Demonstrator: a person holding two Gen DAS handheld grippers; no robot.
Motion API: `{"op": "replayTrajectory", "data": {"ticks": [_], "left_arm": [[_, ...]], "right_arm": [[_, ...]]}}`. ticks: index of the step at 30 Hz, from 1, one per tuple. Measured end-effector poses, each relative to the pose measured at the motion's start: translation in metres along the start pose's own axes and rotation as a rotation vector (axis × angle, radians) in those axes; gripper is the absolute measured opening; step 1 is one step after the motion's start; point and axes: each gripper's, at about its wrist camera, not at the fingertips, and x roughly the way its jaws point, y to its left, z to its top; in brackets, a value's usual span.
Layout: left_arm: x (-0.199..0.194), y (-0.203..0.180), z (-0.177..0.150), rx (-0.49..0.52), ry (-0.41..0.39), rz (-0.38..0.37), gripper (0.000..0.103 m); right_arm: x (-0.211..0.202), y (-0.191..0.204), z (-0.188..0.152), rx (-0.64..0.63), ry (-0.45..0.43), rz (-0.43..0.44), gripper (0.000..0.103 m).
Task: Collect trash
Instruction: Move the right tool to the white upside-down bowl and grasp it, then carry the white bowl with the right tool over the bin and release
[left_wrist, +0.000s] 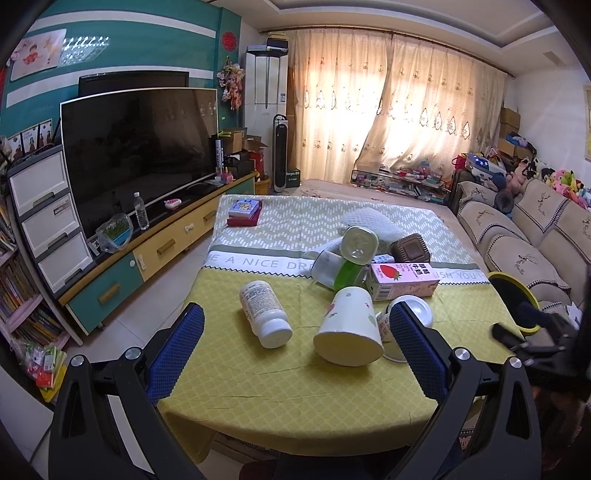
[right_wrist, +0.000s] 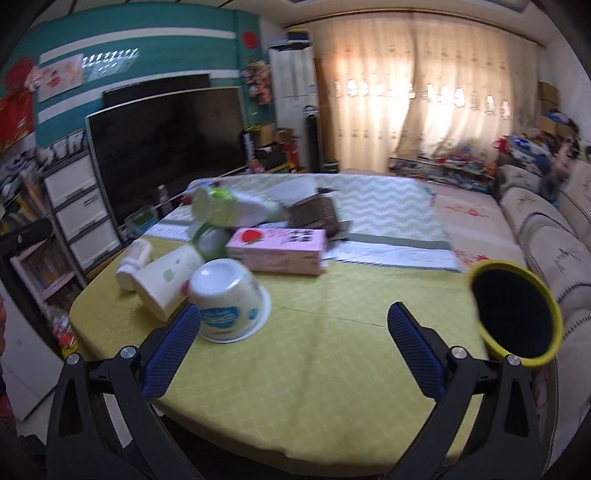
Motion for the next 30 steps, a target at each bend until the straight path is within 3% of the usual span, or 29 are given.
{"op": "replayTrajectory", "data": {"ticks": [8, 16, 20, 30], "left_arm": [[0.019, 0.011, -0.007, -0.026, 0.039, 0.002, 0.099], [0.037, 0.019, -0.012, -0.041, 0.068, 0.001, 0.099], [0.046, 0.023, -0.013, -0.050, 0.080, -0.003, 0.099], [0.055, 0.019, -0.015, -0.038, 0.096, -0.019, 0.099]], "right_arm": [[0.050, 0.036, 0.010, -0.071, 0.065, 0.088, 0.097], [0.093, 0.055, 0.015, -0.116, 0.149, 0.078, 0.096], [0.105, 0.059, 0.014, -0.124, 0.182, 0.074, 0.085], [0.120, 0.063, 0.010, -0.124, 0.219, 0.106, 0.077]]}}
